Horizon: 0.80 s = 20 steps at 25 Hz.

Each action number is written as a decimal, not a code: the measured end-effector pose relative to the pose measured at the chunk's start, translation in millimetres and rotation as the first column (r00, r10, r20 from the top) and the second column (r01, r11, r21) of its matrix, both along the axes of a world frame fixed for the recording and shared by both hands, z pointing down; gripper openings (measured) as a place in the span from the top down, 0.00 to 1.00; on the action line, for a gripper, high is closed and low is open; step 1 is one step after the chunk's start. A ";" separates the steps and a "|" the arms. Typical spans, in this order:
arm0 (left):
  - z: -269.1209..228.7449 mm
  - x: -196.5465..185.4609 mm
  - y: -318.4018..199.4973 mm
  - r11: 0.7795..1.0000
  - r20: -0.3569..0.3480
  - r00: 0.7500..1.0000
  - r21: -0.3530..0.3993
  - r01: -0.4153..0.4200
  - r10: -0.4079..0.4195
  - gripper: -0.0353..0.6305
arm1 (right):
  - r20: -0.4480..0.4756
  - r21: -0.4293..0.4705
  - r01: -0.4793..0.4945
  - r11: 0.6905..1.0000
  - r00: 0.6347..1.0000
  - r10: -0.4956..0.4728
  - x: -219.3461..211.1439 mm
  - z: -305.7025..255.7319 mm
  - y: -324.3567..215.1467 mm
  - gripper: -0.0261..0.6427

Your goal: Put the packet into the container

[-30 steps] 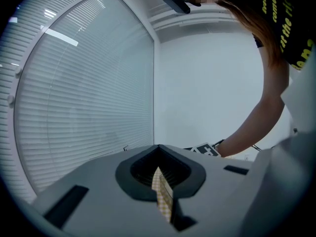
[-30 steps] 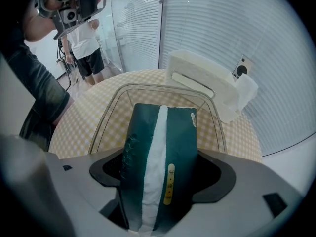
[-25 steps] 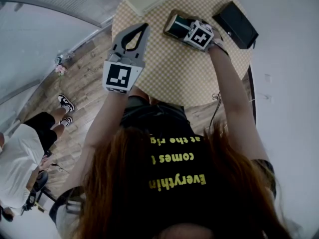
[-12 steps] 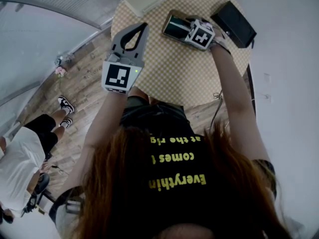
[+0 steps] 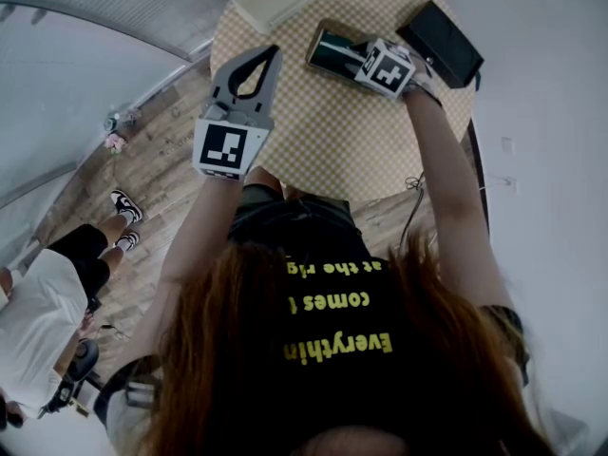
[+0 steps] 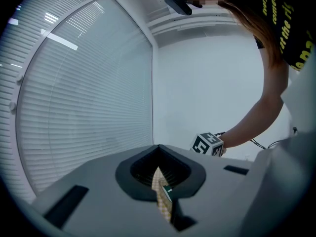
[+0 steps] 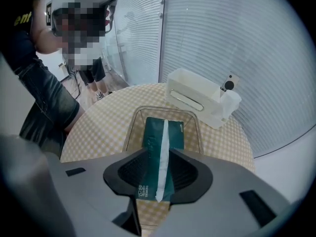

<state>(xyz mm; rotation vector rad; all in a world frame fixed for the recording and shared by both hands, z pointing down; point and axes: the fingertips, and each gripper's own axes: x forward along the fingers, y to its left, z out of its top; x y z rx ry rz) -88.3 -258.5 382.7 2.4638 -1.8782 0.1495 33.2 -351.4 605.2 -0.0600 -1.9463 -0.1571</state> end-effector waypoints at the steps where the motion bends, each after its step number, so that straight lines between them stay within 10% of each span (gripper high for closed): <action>1: -0.6 0.6 0.6 1.000 0.001 1.000 0.001 -0.001 0.001 0.95 | 0.004 -0.002 -0.010 1.000 1.000 0.010 0.4 -1.5 0.1 0.77; 14: -4.7 5.5 3.2 1.000 0.006 1.000 0.008 -0.013 0.013 0.95 | 0.093 -0.034 -0.158 0.987 0.983 0.161 0.4 -15.0 -2.5 0.94; 20: -4.8 11.8 -0.7 0.999 0.007 0.999 0.009 -0.033 0.033 0.95 | 0.337 -0.083 -0.360 0.929 0.867 0.366 -6.1 -44.5 -13.6 0.94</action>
